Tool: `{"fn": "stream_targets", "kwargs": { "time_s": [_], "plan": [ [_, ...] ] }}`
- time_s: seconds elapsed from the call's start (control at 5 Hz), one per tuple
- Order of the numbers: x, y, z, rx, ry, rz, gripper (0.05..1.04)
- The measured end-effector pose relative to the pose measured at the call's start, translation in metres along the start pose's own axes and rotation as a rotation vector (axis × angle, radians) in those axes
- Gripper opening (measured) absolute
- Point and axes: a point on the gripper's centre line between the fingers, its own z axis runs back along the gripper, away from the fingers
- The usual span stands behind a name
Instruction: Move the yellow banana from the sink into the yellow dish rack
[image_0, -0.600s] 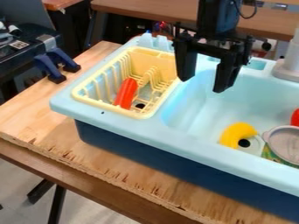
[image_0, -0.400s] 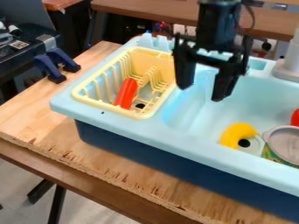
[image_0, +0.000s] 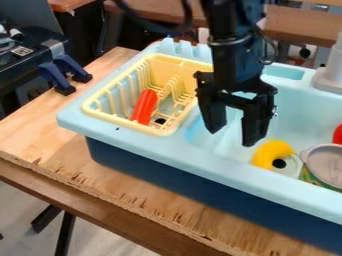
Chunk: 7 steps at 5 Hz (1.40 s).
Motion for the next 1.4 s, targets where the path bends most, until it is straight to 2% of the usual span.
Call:
{"fn": "stream_targets", "kwargs": {
  "time_s": [0.2,0.4,0.6,0.8,1.0,1.2,1.4],
  "plan": [
    [-0.004,0.001,-0.009,-0.067,-0.083,-0.016,0.998],
    [0.008,0.001,-0.009,-0.087,-0.157,-0.019,0.998],
    [0.022,-0.001,-0.027,-0.112,-0.181,0.036,0.998],
    [0.04,-0.009,-0.02,-0.116,-0.247,0.09,0.998],
    [0.05,-0.014,-0.033,-0.13,-0.208,0.109,0.998],
    [0.054,-0.023,-0.036,-0.136,-0.178,0.137,0.998],
    [0.053,-0.028,-0.042,-0.109,-0.12,0.166,0.998]
  ]
}}
